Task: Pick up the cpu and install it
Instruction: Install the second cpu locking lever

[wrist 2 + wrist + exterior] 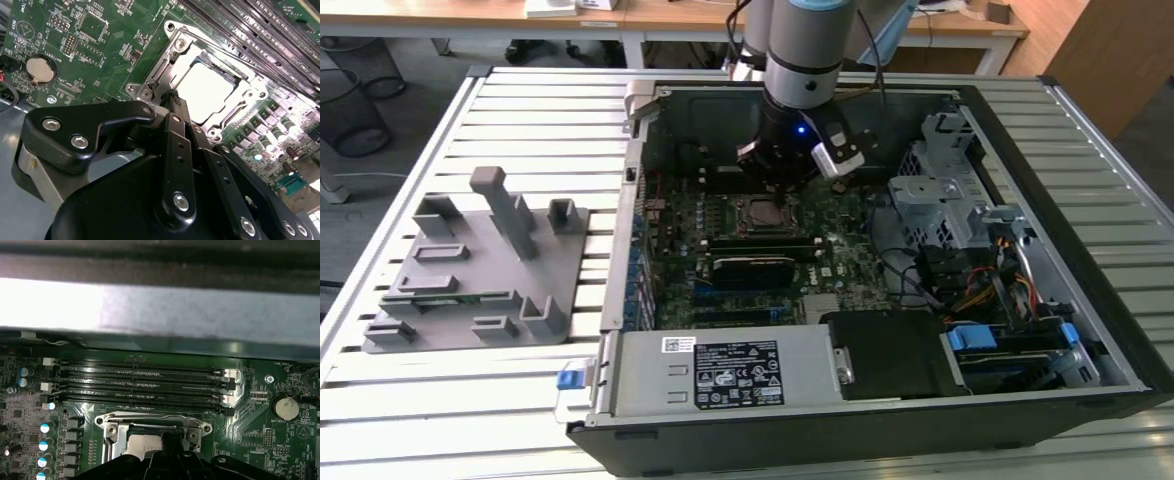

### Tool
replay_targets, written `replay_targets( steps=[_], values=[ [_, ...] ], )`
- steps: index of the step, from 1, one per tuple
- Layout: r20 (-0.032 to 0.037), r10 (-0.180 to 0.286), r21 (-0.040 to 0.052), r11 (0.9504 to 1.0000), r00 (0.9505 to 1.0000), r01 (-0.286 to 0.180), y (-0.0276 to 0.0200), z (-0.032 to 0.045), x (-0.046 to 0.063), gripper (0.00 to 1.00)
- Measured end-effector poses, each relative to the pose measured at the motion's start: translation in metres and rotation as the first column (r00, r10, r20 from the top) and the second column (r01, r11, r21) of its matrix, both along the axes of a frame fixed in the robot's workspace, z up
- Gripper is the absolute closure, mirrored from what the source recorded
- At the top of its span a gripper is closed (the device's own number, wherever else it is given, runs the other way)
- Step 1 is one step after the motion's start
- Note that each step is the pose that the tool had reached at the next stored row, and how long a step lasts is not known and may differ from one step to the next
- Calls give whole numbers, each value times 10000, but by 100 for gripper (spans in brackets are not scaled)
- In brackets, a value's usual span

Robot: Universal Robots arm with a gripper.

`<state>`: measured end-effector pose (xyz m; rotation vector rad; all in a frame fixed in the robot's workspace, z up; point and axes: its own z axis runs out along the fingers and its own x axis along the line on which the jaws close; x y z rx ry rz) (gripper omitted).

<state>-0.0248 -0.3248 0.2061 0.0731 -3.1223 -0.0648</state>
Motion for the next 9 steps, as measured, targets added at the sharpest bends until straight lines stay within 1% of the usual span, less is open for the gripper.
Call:
replay_targets(
  steps=[2, 6, 9],
  values=[
    [1, 2, -3, 10000, 10000, -2, -1, 25, 0, 89],
    [0, 1, -9, 10000, 10000, -1, -1, 102, 0, 89],
    [2, 3, -24, 10000, 10000, -3, -6, 114, 1, 89]
  ],
)
